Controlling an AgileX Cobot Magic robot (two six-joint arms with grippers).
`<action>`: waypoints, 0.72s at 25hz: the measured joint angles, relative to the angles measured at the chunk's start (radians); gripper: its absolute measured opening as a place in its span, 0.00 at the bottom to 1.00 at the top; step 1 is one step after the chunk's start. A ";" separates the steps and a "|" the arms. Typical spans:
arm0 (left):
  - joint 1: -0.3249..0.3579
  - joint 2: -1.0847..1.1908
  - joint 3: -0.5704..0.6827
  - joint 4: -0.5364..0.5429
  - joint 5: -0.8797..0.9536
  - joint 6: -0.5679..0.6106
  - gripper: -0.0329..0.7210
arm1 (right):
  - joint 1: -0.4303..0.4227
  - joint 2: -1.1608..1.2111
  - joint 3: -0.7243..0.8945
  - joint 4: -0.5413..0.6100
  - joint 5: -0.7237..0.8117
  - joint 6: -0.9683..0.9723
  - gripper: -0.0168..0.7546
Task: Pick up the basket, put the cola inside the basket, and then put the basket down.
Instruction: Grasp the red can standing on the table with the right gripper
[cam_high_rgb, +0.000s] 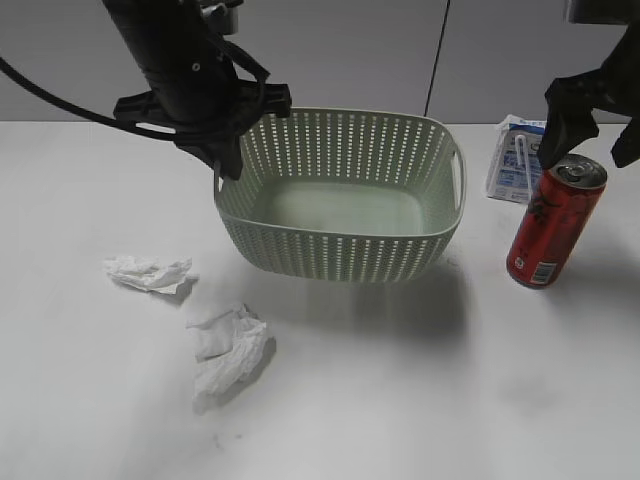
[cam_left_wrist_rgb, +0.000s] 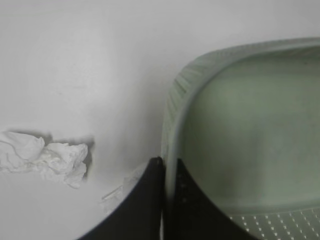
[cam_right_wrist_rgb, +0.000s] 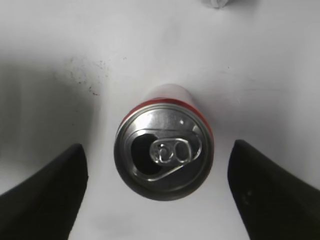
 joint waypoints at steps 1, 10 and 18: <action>0.000 0.000 0.000 0.002 -0.001 0.000 0.04 | 0.000 0.009 0.000 -0.002 -0.005 0.002 0.89; 0.000 0.000 0.000 0.008 -0.003 0.000 0.04 | 0.000 0.070 -0.003 -0.009 -0.036 0.011 0.89; 0.000 0.000 0.000 0.016 -0.003 0.000 0.04 | 0.000 0.108 -0.003 -0.012 -0.033 0.053 0.83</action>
